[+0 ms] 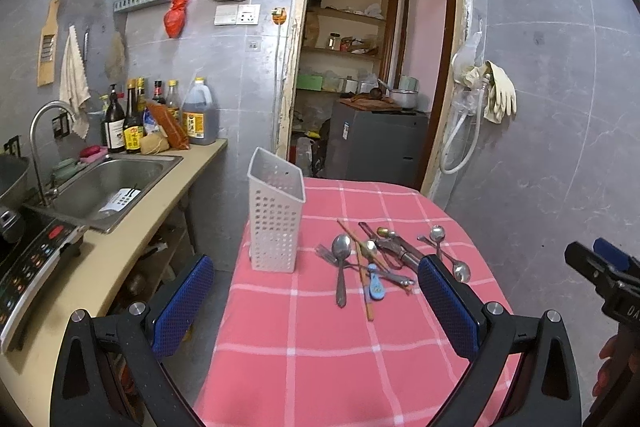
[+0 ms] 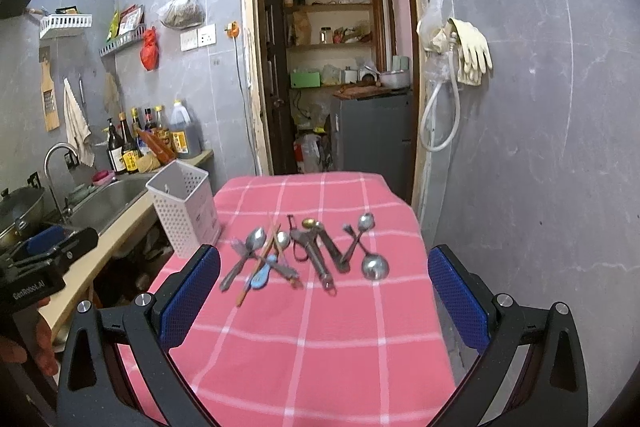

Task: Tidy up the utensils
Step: 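Move the left gripper to a large silver spoon while the right gripper approaches another spoon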

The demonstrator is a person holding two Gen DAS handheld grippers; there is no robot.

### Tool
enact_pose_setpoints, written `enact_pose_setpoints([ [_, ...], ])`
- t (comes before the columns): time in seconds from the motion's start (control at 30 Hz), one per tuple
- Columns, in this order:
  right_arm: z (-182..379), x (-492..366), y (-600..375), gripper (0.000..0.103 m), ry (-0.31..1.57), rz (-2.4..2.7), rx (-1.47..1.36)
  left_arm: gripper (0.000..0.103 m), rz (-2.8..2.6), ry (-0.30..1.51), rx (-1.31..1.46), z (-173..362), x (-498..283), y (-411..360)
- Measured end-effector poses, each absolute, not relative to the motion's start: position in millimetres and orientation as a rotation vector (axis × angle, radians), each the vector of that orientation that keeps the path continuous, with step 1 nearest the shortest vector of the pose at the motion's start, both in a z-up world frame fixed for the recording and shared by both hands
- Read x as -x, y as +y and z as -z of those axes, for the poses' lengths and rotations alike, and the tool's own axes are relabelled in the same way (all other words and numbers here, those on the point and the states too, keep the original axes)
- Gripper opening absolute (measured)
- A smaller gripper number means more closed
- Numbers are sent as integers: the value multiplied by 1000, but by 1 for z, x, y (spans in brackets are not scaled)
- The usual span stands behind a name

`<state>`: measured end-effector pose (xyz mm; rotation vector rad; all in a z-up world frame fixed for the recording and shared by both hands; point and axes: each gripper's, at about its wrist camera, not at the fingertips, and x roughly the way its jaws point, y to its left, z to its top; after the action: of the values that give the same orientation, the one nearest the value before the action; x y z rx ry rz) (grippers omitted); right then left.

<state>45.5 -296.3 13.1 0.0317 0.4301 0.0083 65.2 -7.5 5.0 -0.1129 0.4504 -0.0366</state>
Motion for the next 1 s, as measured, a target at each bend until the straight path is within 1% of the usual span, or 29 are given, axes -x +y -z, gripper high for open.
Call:
enact_pose_setpoints([
  [0.17, -19, -83, -310, 102, 418, -35, -16, 103, 31, 448, 107, -5, -96, -23],
  [0.37, -13, -144, -331, 102, 445, -71, 8, 103, 9, 468, 122, 1, -148, -46],
  [0.53, 0, -197, -348, 102, 482, -105, 22, 103, -20, 503, 150, 17, -188, -63],
  [0.8, 34, -279, -370, 102, 565, -183, 17, 103, -61, 632, 203, 56, -252, -86],
  [1.0, 68, -327, -372, 102, 620, -232, 11, 94, -64, 704, 196, 84, -293, -95],
])
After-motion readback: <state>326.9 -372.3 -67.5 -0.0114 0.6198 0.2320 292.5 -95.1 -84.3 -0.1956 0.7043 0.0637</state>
